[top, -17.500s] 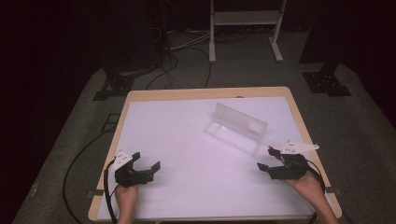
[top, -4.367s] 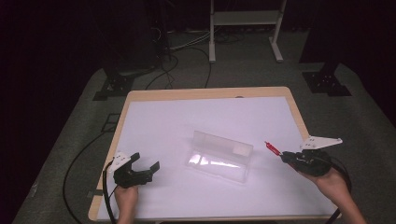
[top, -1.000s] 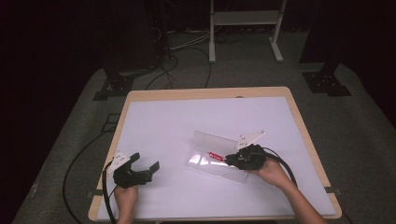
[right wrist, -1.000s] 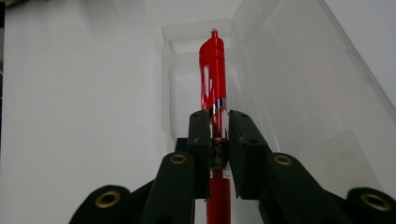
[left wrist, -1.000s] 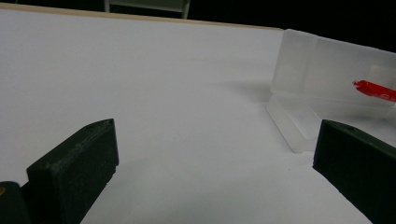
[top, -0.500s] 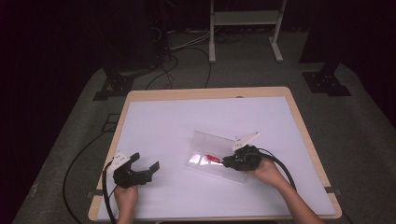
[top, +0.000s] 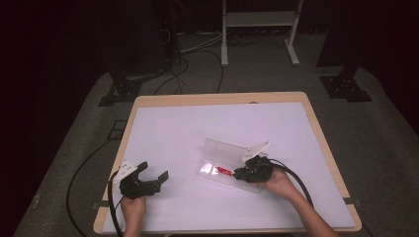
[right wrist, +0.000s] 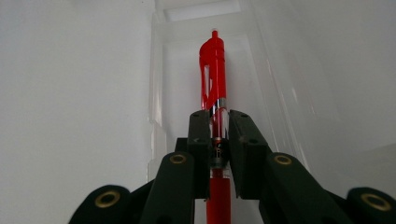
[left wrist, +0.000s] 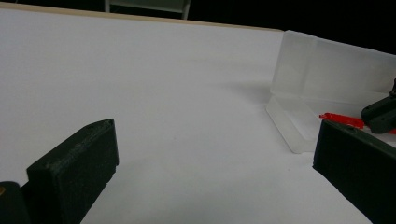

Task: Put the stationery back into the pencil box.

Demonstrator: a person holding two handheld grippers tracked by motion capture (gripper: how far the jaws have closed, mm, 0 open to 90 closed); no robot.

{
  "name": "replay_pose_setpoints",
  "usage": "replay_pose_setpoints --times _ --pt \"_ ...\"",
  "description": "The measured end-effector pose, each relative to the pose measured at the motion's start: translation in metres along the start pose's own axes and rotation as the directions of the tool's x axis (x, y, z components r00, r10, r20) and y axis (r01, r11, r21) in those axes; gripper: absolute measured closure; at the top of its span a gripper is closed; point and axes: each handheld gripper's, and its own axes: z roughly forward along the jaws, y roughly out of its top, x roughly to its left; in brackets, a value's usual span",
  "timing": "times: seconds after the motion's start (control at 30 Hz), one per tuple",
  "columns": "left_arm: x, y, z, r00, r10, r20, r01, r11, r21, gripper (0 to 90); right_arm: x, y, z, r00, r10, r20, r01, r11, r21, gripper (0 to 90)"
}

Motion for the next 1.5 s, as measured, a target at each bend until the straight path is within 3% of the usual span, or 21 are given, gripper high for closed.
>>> replay_pose_setpoints --times 0.6,0.93,1.5 --pt "-0.001 0.0 0.0 1.0 0.002 0.001 -0.002 1.0 -0.002 0.0 0.0 -0.005 0.002 0.9999 0.01 0.001 -0.01 0.9999 0.001 75.6" --pt "-0.001 0.0 0.001 1.0 0.004 -0.002 -0.004 1.0 0.0 0.0 0.001 -0.005 -0.022 0.9996 0.025 -0.007 -0.026 0.9977 -0.062 62.5" --pt "-0.001 0.0 0.001 1.0 0.004 -0.002 -0.004 1.0 -0.002 0.0 0.008 -0.012 -0.045 0.9993 0.028 -0.025 -0.03 0.9949 -0.096 52.0"
